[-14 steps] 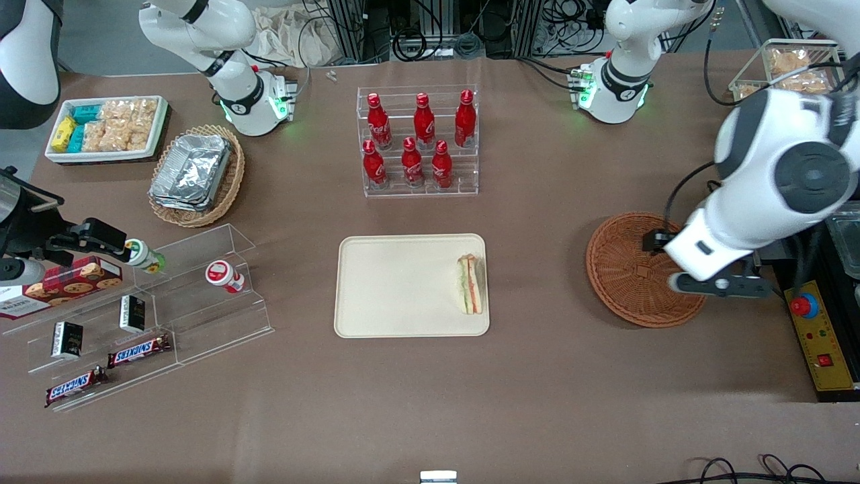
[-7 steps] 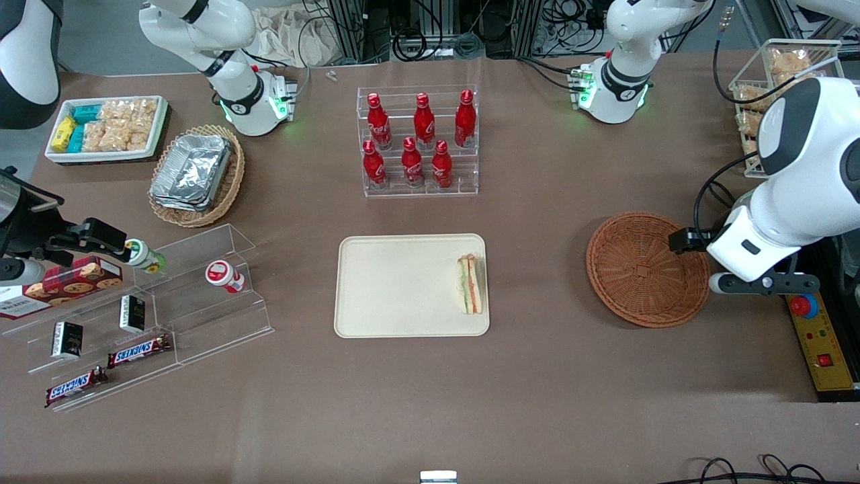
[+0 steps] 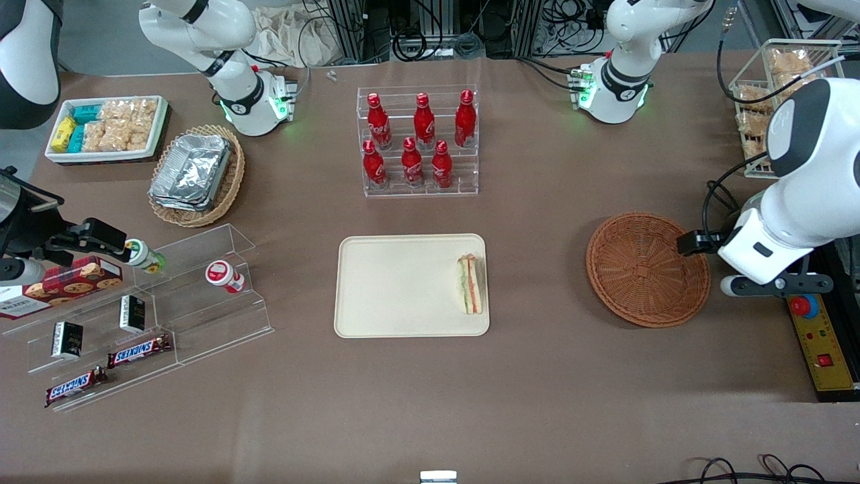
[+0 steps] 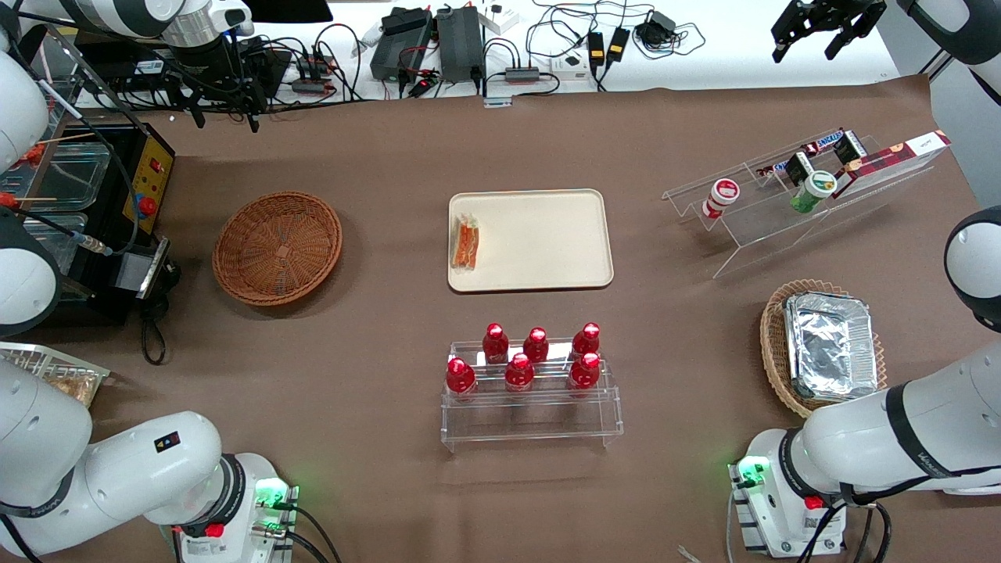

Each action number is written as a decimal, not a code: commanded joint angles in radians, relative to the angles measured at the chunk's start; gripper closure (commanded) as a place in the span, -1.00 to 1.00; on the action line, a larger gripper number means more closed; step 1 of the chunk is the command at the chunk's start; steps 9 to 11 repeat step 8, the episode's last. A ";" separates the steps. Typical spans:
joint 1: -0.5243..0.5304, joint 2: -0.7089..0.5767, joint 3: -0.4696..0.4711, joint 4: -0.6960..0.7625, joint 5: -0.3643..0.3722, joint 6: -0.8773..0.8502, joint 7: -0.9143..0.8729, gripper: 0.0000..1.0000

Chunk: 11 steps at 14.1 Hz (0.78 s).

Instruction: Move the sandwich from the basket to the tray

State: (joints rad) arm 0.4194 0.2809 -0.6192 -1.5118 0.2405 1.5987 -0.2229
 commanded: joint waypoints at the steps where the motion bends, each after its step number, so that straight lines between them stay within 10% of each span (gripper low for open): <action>1: -0.169 -0.034 0.212 0.008 -0.015 -0.014 -0.004 -1.00; 4: -0.296 -0.061 0.399 0.007 -0.098 -0.008 0.063 -1.00; 11: -0.358 -0.062 0.469 0.007 -0.145 0.001 0.076 -1.00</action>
